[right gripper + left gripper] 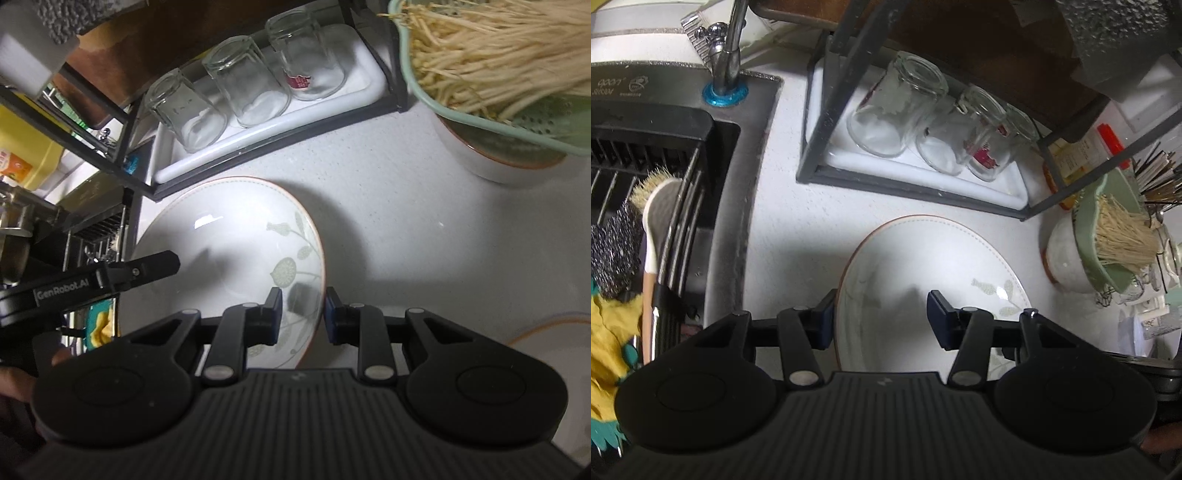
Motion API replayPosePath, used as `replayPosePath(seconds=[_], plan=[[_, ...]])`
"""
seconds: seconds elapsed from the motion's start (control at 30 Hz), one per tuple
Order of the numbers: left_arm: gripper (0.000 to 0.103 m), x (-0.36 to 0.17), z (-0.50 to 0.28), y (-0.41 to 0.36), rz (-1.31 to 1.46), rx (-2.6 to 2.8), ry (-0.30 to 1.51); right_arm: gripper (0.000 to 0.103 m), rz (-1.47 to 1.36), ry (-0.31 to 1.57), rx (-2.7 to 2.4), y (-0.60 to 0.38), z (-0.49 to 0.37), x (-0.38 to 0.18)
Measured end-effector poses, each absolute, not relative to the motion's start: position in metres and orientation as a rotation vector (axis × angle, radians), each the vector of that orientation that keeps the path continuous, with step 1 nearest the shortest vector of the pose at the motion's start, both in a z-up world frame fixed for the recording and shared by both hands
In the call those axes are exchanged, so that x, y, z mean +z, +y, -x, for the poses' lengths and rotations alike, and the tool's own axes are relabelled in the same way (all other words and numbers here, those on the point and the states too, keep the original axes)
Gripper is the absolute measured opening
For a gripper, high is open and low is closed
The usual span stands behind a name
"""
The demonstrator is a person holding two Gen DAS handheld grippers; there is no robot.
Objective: Organize plates and bowls
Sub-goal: 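Lift the smaller leaf-pattern plate with both grippers and carry it to the stack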
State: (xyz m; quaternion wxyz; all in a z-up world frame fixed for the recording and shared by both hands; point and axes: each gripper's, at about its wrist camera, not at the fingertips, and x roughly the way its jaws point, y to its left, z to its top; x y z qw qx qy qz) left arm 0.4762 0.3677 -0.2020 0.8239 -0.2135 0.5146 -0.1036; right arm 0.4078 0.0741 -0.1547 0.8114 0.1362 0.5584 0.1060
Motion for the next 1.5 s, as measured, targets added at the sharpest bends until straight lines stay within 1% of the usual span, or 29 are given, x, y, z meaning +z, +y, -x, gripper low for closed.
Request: replayPosePath(seconds=[0.37, 0.77, 0.93, 1.07, 1.3, 1.5], plan=[[0.055, -0.185, -0.449, 0.349, 0.496, -0.278, 1.086, 0.027, -0.379, 1.165, 0.229, 0.042, -0.372, -0.127], [0.053, -0.148, -0.414, 0.305, 0.445, -0.37, 1.05, 0.027, -0.486, 1.044, 0.185, -0.008, -0.321, -0.097], [0.053, -0.138, -0.402, 0.278, 0.403, -0.404, 1.046, 0.027, -0.51, 1.008, 0.163, -0.031, -0.303, -0.093], [0.051, -0.135, -0.391, 0.252, 0.366, -0.42, 1.057, 0.027, -0.521, 0.99, 0.151, -0.055, -0.285, -0.091], [0.05, -0.138, -0.37, 0.197, 0.288, -0.413, 1.072, 0.027, -0.485, 1.008, 0.155, -0.094, -0.264, -0.094], [0.05, -0.149, -0.356, 0.157, 0.201, -0.378, 1.13, 0.027, -0.453, 1.042, 0.158, -0.118, -0.26, -0.108]])
